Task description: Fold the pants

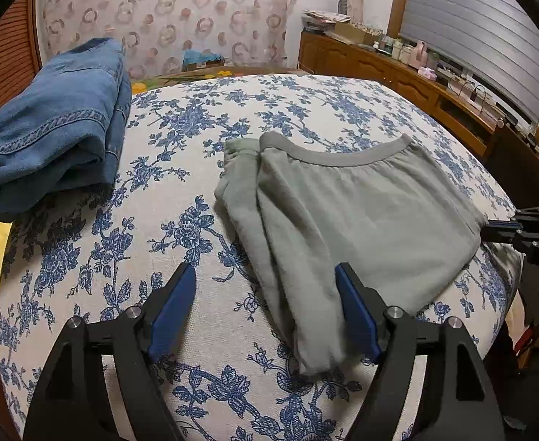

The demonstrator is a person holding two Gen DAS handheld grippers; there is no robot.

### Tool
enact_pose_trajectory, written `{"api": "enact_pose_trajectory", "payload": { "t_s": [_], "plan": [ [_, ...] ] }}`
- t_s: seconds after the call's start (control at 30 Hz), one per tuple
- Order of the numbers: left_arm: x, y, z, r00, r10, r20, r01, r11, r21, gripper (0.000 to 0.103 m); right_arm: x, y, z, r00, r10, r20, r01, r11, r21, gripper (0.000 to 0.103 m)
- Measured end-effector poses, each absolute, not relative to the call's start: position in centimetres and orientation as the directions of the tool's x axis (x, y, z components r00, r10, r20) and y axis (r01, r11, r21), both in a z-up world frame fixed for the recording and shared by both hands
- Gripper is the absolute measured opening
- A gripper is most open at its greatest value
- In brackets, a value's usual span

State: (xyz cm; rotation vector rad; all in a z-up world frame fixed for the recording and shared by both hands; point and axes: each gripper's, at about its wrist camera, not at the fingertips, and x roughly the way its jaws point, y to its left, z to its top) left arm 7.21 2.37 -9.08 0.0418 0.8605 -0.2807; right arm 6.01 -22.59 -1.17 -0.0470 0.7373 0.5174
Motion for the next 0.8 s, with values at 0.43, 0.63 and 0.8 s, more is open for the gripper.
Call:
{"api": "enact_pose_trajectory", "payload": {
  "t_s": [0.43, 0.63, 0.8],
  "plan": [
    [7.3, 2.5, -9.1, 0.62, -0.223, -0.753, 0.253, 0.964, -0.077, 0.079, 6.7, -21.1, 0.8, 0.7, 0.368, -0.613, -0.411, 0.909, 0.077, 0.04],
    [7.3, 2.4, -9.0, 0.619, -0.224, -0.753, 0.254, 0.964, -0.078, 0.079, 9.8, -18.7, 0.0, 0.701, 0.331, -0.631, -0.378, 0.924, 0.065, 0.054],
    [7.3, 2.4, -9.1, 0.619, -0.224, -0.753, 0.253, 0.964, -0.078, 0.079, 11.4, -17.5, -0.4, 0.704, 0.293, -0.647, -0.348, 0.936, 0.045, 0.06]
  ]
}}
